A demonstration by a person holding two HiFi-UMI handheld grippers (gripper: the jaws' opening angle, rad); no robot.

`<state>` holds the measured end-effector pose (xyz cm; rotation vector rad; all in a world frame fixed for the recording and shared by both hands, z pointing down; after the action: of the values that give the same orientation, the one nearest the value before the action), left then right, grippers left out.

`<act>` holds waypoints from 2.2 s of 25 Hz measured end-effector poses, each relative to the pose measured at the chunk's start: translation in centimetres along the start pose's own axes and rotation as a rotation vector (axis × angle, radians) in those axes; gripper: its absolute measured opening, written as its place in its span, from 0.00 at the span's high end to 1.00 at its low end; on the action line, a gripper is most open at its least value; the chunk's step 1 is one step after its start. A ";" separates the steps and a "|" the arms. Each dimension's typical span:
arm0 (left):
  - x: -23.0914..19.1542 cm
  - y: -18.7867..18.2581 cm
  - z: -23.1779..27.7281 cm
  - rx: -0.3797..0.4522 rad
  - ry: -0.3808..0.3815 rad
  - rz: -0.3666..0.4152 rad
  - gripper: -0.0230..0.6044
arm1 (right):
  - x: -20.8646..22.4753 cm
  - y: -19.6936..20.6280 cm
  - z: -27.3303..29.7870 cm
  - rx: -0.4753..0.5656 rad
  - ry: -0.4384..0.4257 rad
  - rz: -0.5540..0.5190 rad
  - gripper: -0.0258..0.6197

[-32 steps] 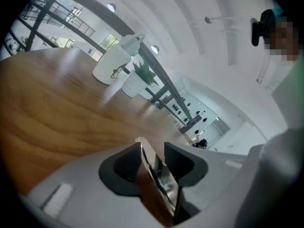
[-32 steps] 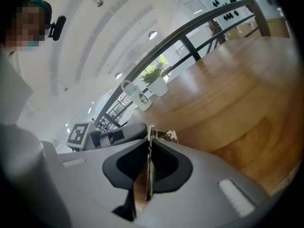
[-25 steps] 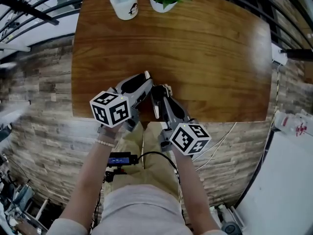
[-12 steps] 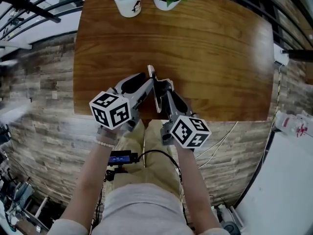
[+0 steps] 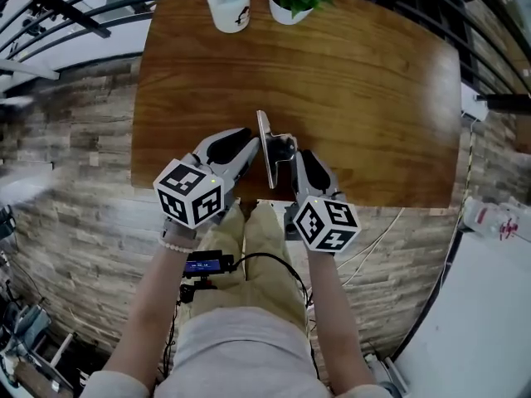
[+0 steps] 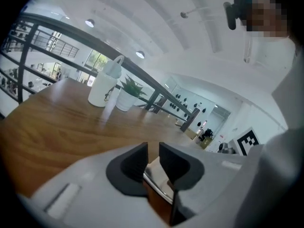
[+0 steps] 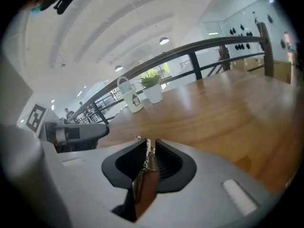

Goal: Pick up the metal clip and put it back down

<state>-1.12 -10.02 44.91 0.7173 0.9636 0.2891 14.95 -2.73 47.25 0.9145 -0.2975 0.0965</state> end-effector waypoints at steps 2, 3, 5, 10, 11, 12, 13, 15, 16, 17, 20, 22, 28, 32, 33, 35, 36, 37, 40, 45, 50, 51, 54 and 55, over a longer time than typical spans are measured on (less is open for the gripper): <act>0.7 -0.5 -0.6 0.009 0.005 0.044 0.87 | -0.5 -0.7 -0.6 0.014 0.006 -0.069 0.91; 1.0 -0.7 -1.0 0.016 0.006 0.064 0.89 | -0.8 -1.1 -1.0 0.024 0.005 -0.097 0.95; 1.7 -1.4 -1.8 0.037 0.006 0.100 0.93 | -1.6 -2.0 -1.7 0.048 -0.006 -0.139 0.95; 3.5 -2.9 -4.1 0.082 0.005 0.185 0.96 | -3.3 -4.3 -3.8 0.109 -0.040 -0.210 0.95; 3.9 -3.2 -4.6 0.088 0.002 0.206 0.96 | -3.6 -4.7 -4.2 0.119 -0.047 -0.225 0.95; 4.2 -3.4 -5.1 0.094 -0.002 0.227 0.96 | -3.9 -5.1 -4.5 0.130 -0.054 -0.240 0.95; 4.6 -3.7 -5.6 0.100 -0.005 0.249 0.96 | -4.3 -5.5 -4.9 0.140 -0.061 -0.255 0.95; 5.3 -4.1 -6.6 0.107 -0.012 0.294 0.96 | -4.9 -6.1 -5.7 0.156 -0.076 -0.285 0.95; 5.7 -4.2 -7.1 0.109 -0.017 0.318 0.96 | -5.2 -6.3 -6.1 0.162 -0.084 -0.299 0.95; 6.1 -4.3 -7.5 0.111 -0.021 0.339 0.96 | -5.6 -6.5 -6.5 0.167 -0.092 -0.313 0.95; 7.1 -4.8 -8.8 0.127 -0.032 0.385 0.96 | -6.4 -7.1 -7.5 0.182 -0.114 -0.352 0.95; 7.7 -5.1 -9.7 0.145 -0.037 0.405 0.96 | -6.9 -7.5 -8.0 0.194 -0.126 -0.377 0.95; 9.5 -6.3 -12.2 0.193 -0.047 0.481 0.96 | -8.2 -8.8 -9.8 0.233 -0.157 -0.437 0.94; 10.3 -6.5 -13.5 0.215 -0.050 0.525 0.96 | -8.9 -9.3 -10.8 0.255 -0.176 -0.465 0.94; 10.4 -6.5 -13.8 0.219 -0.053 0.527 0.96 | -9.0 -9.4 -11.0 0.260 -0.184 -0.476 0.94; 10.6 -6.5 -14.5 0.228 -0.060 0.530 0.96 | -9.4 -9.6 -11.5 0.267 -0.196 -0.497 0.94; 10.7 -6.5 -14.8 0.231 -0.063 0.529 0.96 | -9.5 -9.6 -11.7 0.269 -0.200 -0.505 0.94; 10.8 -6.5 -15.1 0.233 -0.067 0.527 0.96 | -9.6 -9.7 -12.0 0.272 -0.204 -0.512 0.94; 11.1 -6.3 -15.9 0.238 -0.077 0.524 0.96 | -9.9 -9.9 -12.7 0.282 -0.213 -0.528 0.94; 11.4 -6.0 -16.6 0.242 -0.084 0.536 0.96 | -10.0 -9.9 -13.2 0.289 -0.225 -0.542 0.94; 11.7 -5.7 -16.8 0.240 -0.093 0.544 0.96 | -10.4 -9.9 -13.4 0.290 -0.240 -0.552 0.94; 11.8 -5.7 -16.8 0.240 -0.094 0.542 0.96 | -10.4 -9.9 -13.4 0.290 -0.243 -0.554 0.94; 11.9 -5.5 -16.8 0.240 -0.096 0.544 0.96 | -10.6 -9.7 -13.5 0.290 -0.251 -0.560 0.94; 12.0 -5.5 -16.8 0.241 -0.096 0.546 0.96 | -10.6 -9.7 -13.6 0.290 -0.252 -0.561 0.94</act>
<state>-8.82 -0.59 27.35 1.2044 0.7034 0.6161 9.72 2.61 28.94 1.2714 -0.2540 -0.5079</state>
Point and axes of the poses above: the fingertips, and each gripper's own axes: z forward along the fingers, x to its right, y out of its underside, the point moved 6 cm from there along -z, backward along the fingers, and after that the axes turned 8 degrees about -z, right-handed, at the moved point
